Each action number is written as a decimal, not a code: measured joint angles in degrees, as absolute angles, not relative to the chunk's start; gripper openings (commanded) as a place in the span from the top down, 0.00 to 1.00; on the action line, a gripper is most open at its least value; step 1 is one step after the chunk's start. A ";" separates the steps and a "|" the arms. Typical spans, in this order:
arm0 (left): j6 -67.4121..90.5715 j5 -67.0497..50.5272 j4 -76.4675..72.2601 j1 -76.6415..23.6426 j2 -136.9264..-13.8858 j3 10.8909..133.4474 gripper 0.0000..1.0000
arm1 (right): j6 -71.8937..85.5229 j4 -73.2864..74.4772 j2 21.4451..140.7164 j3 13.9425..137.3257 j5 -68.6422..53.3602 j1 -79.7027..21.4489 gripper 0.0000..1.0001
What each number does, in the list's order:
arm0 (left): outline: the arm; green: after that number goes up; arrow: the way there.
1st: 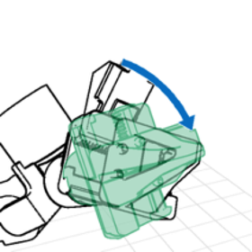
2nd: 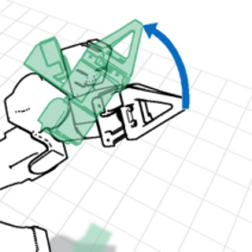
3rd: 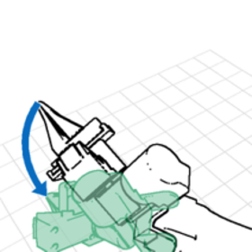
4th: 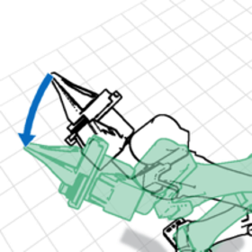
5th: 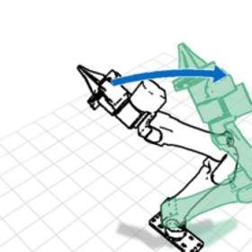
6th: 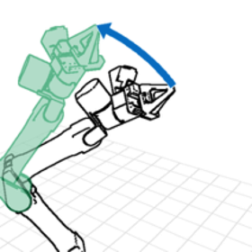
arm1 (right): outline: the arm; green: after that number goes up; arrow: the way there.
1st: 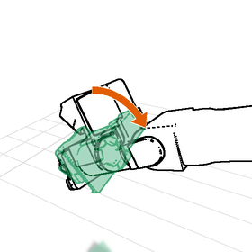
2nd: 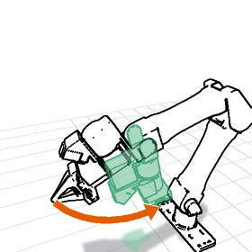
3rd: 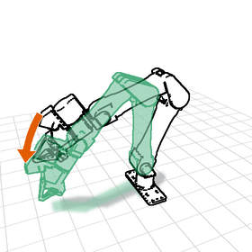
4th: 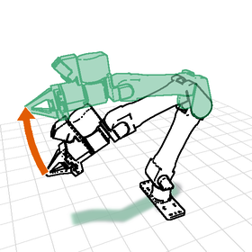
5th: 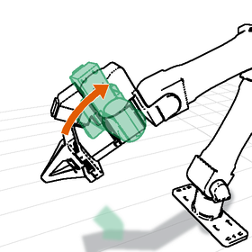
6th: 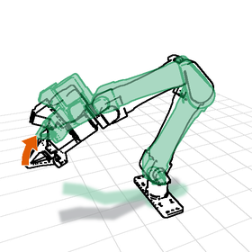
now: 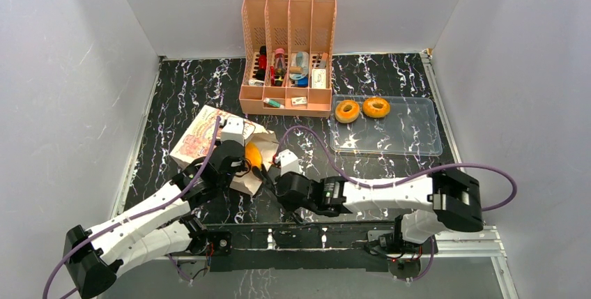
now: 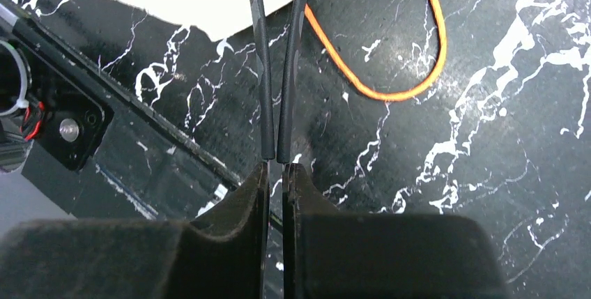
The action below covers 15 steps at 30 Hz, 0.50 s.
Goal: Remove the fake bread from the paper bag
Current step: Take out the fake bread from the paper bag.
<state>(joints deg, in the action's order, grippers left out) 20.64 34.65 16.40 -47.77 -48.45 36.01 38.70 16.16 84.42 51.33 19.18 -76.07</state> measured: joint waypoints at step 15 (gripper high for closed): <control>22.17 40.60 19.09 -47.77 -48.56 37.34 1.00 | 46.85 28.88 73.91 50.63 27.38 -82.94 1.00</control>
<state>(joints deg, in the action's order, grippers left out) 22.17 40.60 19.09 -47.77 -48.56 37.34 46.85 28.88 73.91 50.63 27.38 -82.94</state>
